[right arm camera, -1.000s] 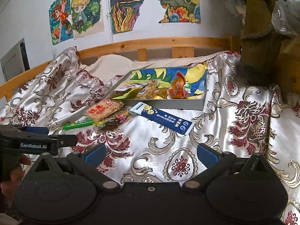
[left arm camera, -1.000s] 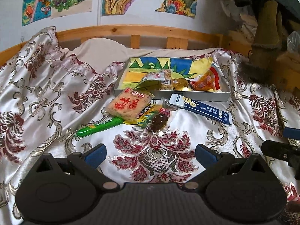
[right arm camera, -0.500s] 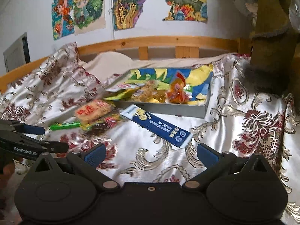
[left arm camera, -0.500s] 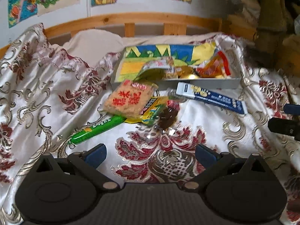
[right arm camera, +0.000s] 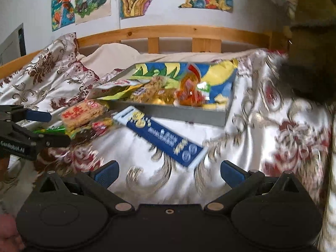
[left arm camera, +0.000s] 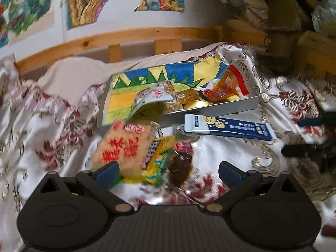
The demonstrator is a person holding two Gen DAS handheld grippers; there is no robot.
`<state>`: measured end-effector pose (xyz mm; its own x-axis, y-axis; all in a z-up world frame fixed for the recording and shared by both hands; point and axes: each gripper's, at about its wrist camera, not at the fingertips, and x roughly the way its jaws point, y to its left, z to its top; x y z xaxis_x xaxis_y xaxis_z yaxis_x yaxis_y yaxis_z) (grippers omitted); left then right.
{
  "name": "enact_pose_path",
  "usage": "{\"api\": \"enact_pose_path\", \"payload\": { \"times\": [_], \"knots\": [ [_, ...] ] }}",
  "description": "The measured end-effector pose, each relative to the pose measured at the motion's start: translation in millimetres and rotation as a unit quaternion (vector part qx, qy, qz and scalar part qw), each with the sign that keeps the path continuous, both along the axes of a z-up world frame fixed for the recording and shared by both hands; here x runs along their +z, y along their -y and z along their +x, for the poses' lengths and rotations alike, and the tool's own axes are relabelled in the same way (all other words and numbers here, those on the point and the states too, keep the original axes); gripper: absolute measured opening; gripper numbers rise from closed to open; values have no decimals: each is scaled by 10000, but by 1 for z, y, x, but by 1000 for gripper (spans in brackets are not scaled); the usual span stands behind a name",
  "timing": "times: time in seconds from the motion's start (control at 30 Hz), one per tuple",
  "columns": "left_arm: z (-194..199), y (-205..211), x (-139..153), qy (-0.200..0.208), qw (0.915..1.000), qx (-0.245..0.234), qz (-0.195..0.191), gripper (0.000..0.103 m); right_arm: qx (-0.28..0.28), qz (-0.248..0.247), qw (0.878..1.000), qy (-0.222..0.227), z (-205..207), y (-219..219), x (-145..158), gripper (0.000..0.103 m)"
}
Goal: Organize snacks
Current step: 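Close the right tool on the blue Ca tube pack while the left tool approaches the brown jerky pack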
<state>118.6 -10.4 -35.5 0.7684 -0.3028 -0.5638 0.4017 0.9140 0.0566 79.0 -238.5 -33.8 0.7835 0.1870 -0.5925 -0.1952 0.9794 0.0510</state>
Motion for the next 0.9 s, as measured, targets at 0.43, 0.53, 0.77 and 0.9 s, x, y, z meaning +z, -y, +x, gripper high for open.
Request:
{"api": "enact_pose_path", "payload": {
  "times": [0.43, 0.53, 0.77, 0.9],
  "knots": [
    [14, 15, -18, -46, 9994, -341, 40, 99, 965, -409, 9942, -234, 83, -20, -13, 91],
    [14, 18, -17, -76, 9989, -441, 140, 96, 1121, -586, 9909, -463, 93, -26, -24, 84],
    [15, 26, -18, -273, 9975, -569, 317, 83, 997, -385, 9927, -551, 82, -16, -26, 55],
    [19, 26, -21, -542, 9968, -468, 360, 72, 967, -298, 9921, -743, 69, -15, -23, 49]
  ]
}}
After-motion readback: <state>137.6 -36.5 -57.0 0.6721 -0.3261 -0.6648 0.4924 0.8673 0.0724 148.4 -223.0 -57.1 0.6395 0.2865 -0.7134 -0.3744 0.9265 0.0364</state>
